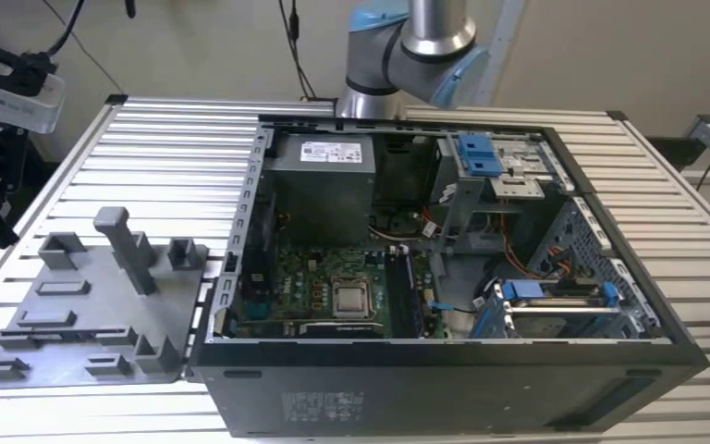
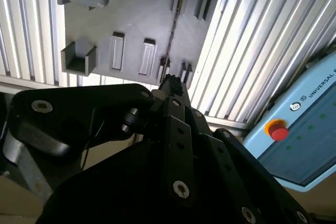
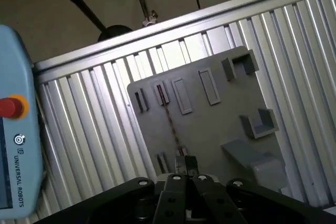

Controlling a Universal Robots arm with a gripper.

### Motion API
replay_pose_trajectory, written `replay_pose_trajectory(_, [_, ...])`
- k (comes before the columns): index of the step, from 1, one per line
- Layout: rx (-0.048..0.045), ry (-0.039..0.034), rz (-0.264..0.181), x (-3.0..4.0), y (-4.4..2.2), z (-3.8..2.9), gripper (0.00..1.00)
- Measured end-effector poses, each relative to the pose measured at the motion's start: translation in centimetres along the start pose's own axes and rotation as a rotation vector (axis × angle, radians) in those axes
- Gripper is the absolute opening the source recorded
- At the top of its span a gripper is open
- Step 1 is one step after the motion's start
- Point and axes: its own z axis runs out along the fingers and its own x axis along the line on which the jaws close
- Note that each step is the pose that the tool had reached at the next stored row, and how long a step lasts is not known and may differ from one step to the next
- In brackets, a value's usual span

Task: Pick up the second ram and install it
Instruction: 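Pick up the second ram and move it above second insertion slot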

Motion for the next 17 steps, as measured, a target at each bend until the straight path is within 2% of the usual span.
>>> replay_pose_trajectory(7, [0.0, 0.0, -0.001, 0.0, 0.01, 0.01, 0.12])
replay_pose_trajectory(9, [0.0, 0.0, -0.002, 0.0, 0.01, 0.01, 0.24])
replay_pose_trajectory(12, [0.0, 0.0001, -0.003, 0.0, 0.01, 0.01, 0.3])
replay_pose_trajectory(13, [0.0, 0.0001, -0.003, 0.0, 0.01, 0.0, 0.36])
replay_pose_trajectory(17, [0.0, 0.0002, -0.004, 0.0, 0.01, 0.0, 0.36])
